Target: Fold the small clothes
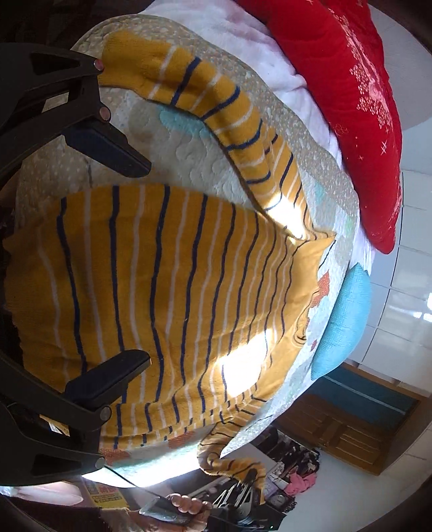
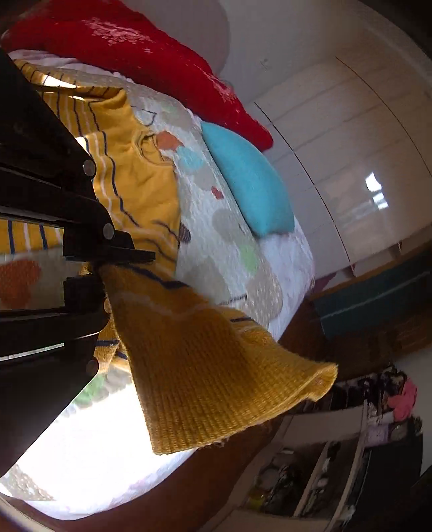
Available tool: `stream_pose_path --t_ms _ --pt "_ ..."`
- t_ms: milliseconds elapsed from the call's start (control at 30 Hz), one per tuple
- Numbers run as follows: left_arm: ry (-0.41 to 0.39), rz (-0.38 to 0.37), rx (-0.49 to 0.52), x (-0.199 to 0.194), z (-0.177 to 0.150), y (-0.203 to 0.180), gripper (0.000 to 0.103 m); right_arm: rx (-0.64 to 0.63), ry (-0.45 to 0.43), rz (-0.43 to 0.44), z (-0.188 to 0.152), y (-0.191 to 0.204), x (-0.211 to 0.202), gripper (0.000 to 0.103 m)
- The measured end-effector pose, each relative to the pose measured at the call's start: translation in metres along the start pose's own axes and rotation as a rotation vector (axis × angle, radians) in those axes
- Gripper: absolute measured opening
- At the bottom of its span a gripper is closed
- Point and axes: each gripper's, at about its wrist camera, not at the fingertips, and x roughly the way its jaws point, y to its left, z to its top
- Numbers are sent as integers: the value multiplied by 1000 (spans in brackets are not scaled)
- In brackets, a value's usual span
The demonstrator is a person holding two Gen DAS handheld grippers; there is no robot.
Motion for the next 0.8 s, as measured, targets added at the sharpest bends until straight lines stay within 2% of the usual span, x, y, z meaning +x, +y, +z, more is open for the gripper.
stream_pose_path --t_ms 100,233,300,367,433,500,667,800 --pt "-36 10 -55 -13 1 26 103 -147 71 135 -16 97 30 6" --pt "-71 36 -139 -29 -2 62 103 -347 212 264 -71 213 81 6" --pt "-80 46 -182 -35 -6 81 103 -464 301 296 -108 255 106 7" --pt "-84 62 -221 -40 -11 98 103 -560 364 270 -142 283 127 19" --pt "-86 73 -256 -44 -18 114 103 -608 386 262 -164 290 137 39" --pt "-88 78 -288 -47 -25 128 103 -631 379 264 -173 290 135 45" --pt "-97 89 -340 -52 -33 150 103 -663 392 302 -168 291 119 48" --pt "-118 77 -364 -59 -35 158 103 -623 369 326 -147 277 99 57"
